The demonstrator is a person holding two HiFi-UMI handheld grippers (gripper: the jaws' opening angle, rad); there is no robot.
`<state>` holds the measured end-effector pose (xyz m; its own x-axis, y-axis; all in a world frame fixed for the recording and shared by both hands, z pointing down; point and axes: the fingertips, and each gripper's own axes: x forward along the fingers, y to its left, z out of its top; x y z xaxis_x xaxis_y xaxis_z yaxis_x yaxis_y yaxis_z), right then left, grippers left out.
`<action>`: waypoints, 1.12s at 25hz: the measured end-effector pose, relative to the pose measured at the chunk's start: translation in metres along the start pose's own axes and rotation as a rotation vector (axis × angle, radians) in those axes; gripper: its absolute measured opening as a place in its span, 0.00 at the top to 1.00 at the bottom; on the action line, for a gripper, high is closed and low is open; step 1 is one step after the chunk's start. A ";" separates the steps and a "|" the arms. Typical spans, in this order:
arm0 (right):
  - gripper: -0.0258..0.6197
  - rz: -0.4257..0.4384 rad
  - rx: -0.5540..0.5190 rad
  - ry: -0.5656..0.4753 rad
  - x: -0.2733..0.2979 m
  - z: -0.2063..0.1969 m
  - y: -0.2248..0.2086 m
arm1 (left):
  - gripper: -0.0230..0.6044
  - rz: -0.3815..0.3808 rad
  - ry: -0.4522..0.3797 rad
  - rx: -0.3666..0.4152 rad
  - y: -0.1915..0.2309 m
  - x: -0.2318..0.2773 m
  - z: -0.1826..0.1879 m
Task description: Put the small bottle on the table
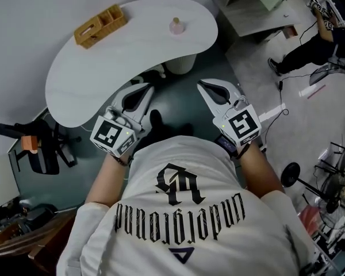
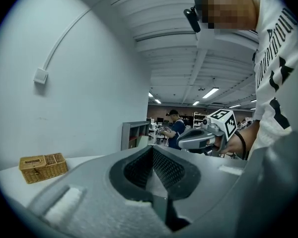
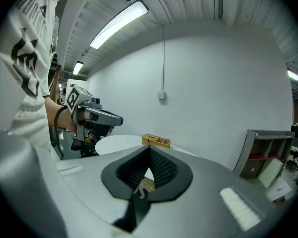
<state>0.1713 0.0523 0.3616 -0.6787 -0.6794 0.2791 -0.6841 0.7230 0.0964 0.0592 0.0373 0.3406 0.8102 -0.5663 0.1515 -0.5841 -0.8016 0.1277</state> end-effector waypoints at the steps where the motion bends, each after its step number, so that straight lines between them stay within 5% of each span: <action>1: 0.96 0.009 -0.001 -0.007 -0.003 0.000 0.003 | 0.95 0.007 0.004 0.000 -0.006 -0.002 -0.002; 14: 0.96 0.042 -0.005 -0.026 -0.017 0.007 0.062 | 0.95 0.029 -0.003 0.023 -0.026 -0.051 -0.005; 28: 0.96 0.005 -0.036 -0.036 -0.003 0.032 0.191 | 0.95 0.032 -0.012 0.030 -0.019 -0.194 -0.026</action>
<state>0.0345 0.1881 0.3485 -0.6914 -0.6796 0.2451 -0.6714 0.7297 0.1294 -0.0881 0.1680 0.3344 0.7915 -0.5941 0.1436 -0.6084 -0.7881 0.0932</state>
